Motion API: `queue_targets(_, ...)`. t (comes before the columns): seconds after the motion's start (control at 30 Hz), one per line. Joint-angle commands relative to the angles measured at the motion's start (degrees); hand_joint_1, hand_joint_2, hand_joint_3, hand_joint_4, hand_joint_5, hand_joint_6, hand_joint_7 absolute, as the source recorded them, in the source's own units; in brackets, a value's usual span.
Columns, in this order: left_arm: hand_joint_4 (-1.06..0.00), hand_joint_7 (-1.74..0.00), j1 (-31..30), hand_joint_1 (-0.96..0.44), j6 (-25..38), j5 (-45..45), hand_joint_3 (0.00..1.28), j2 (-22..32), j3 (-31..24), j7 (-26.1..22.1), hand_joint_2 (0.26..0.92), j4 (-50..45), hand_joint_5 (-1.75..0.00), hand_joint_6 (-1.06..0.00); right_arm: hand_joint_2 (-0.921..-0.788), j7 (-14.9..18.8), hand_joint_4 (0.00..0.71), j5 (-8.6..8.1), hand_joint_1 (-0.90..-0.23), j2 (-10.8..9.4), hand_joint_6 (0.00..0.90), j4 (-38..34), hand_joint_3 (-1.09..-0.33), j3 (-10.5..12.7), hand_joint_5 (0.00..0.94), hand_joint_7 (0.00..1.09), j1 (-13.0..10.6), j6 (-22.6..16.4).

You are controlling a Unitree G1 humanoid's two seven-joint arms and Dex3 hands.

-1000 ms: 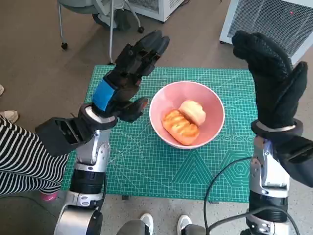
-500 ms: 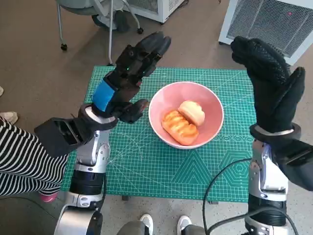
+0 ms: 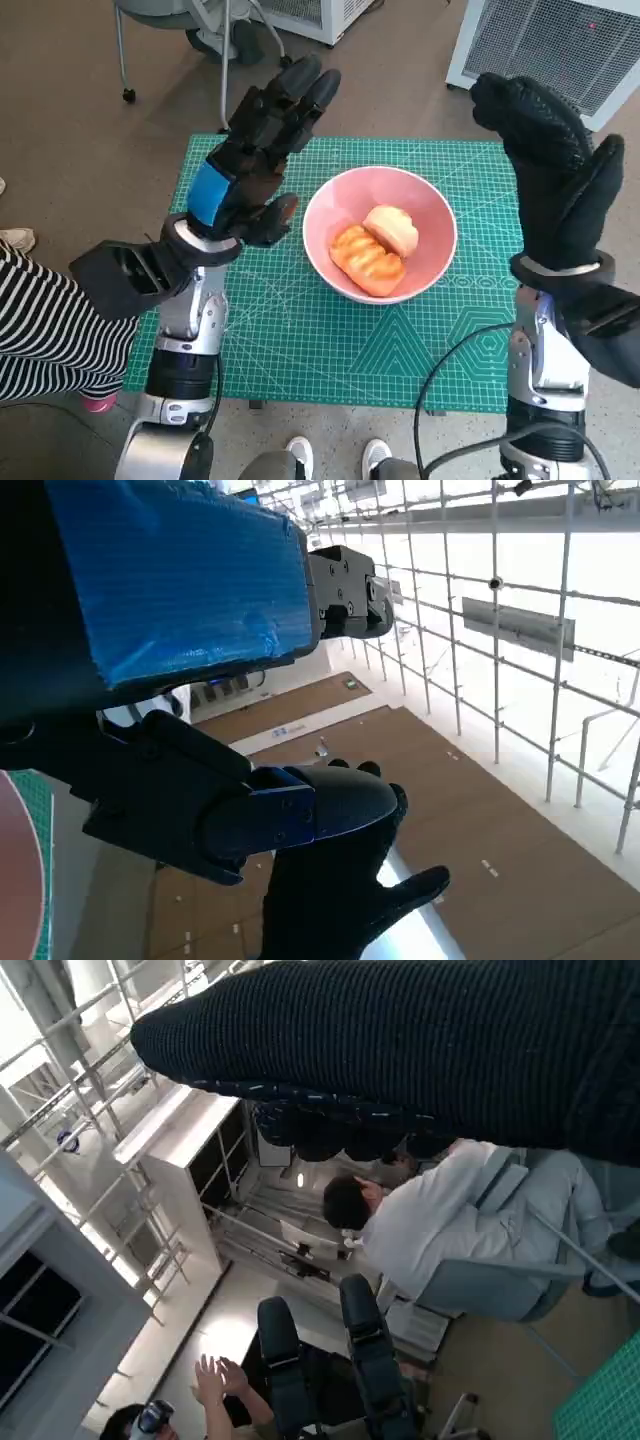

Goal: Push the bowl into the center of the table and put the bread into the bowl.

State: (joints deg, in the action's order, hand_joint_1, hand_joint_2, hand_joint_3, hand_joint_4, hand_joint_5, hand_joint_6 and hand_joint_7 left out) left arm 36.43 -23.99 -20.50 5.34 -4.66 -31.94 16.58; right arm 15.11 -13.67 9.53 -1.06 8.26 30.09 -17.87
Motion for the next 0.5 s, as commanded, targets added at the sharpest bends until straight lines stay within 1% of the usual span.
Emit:
queue_targets(0.03, -0.04, -0.39, -0.45, -0.71, -0.21, -0.64, 0.54, -0.50, -0.42, 0.06, 0.921, -0.18, -0.13, 0.00, -0.921, -0.50, 0.185, -0.63, -0.756, -0.53, 0.109, 0.46, -0.649, -0.03, 0.010, 0.40, -1.91, 1.53)
queue_targets(0.5, -0.04, -0.39, -0.75, -0.71, 0.21, -0.82, 0.51, -0.55, -0.60, -0.37, 0.921, -0.34, -0.14, 0.00, -0.921, -0.47, 0.195, -0.47, -0.757, -1.03, 0.120, 1.48, -0.642, 0.06, 0.010, 0.39, -2.71, 2.26)
